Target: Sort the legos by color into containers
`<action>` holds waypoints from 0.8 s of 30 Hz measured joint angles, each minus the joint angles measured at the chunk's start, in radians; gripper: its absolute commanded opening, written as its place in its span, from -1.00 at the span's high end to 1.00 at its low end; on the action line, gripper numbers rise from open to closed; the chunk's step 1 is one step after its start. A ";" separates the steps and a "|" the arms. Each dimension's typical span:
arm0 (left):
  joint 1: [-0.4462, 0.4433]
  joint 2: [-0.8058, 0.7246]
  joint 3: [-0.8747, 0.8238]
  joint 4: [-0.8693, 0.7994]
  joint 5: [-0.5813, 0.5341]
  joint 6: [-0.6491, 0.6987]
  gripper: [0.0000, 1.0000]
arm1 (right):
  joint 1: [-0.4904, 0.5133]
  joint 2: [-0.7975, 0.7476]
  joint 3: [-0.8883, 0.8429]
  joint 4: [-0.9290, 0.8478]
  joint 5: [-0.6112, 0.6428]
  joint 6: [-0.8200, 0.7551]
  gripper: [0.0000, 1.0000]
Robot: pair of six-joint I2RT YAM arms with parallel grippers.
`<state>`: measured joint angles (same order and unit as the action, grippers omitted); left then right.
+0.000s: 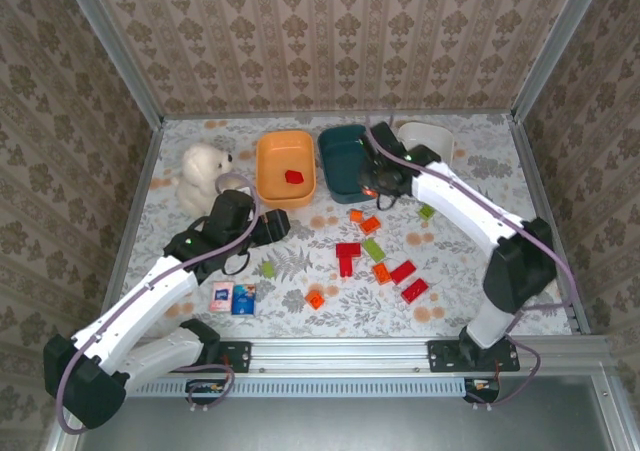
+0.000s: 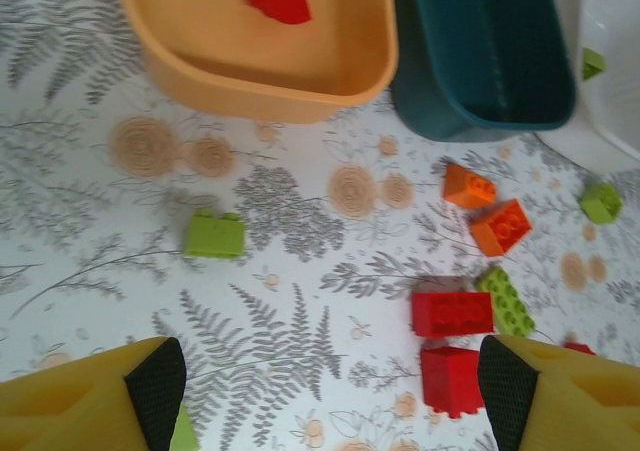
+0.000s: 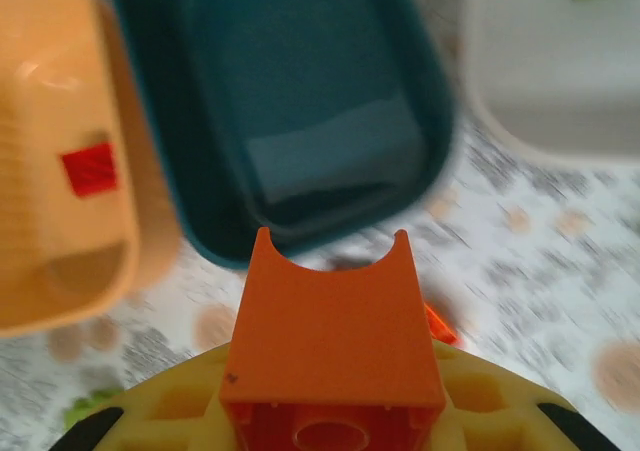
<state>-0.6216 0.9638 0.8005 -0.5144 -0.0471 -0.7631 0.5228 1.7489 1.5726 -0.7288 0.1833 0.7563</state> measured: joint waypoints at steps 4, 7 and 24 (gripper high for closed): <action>0.016 -0.021 0.007 -0.051 -0.033 -0.017 -0.60 | -0.037 0.271 0.249 -0.009 -0.030 -0.076 0.66; 0.021 -0.058 0.007 -0.089 -0.048 -0.031 -0.59 | -0.066 0.459 0.407 -0.041 -0.061 -0.113 0.64; 0.021 -0.274 -0.005 -0.293 -0.115 -0.125 -0.51 | -0.138 0.752 0.742 -0.227 -0.169 -0.177 -0.29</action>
<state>-0.6003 0.6895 0.7952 -0.8074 -0.1623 -0.8883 0.3843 2.5008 2.3146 -0.9558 0.0147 0.5797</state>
